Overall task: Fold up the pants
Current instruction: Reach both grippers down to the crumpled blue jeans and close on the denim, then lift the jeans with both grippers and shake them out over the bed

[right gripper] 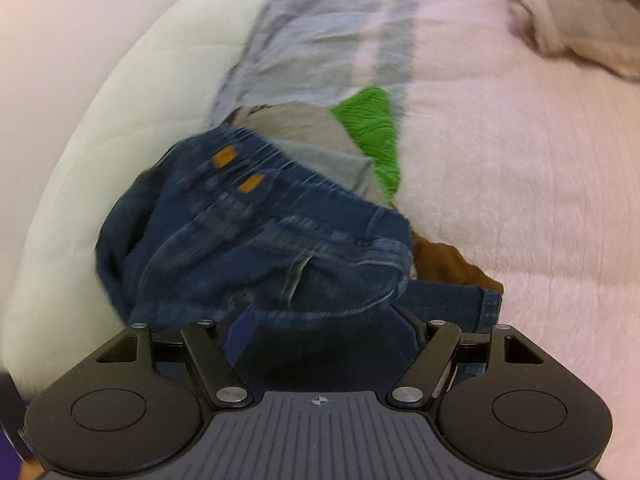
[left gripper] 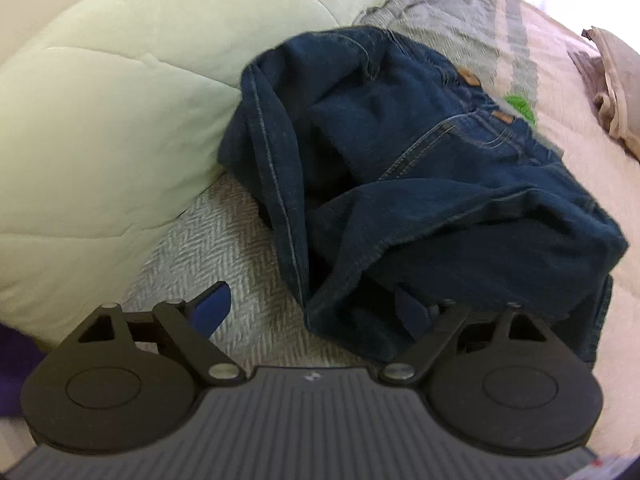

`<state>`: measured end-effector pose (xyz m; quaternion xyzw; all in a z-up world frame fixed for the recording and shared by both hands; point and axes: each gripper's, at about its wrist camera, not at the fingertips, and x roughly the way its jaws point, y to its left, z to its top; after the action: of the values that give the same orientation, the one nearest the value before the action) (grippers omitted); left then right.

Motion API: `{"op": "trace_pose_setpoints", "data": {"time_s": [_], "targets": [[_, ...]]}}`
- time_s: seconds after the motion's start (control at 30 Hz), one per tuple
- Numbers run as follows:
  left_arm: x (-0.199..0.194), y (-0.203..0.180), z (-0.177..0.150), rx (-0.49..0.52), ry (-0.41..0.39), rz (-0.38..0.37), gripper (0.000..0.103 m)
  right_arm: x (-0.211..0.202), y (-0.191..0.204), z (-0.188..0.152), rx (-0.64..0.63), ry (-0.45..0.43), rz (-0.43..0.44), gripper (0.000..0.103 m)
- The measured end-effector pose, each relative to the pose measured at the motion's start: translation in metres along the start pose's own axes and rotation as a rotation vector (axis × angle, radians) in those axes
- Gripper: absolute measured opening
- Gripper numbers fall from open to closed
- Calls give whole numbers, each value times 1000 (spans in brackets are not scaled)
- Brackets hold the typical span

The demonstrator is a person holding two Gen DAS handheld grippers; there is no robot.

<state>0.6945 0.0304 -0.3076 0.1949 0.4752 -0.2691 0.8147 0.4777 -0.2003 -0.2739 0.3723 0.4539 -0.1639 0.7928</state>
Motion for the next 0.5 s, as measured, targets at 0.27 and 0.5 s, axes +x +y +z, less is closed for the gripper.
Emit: {"op": "trace_pose_setpoints", "data": {"time_s": [0.27,0.5], "targets": [[44,10,6,62,-4,-53,67,35,-34,6,278,41,-2,69],[26,0,15,80,-67,-64,10,29,-35,-3,297,10,138,4]]}}
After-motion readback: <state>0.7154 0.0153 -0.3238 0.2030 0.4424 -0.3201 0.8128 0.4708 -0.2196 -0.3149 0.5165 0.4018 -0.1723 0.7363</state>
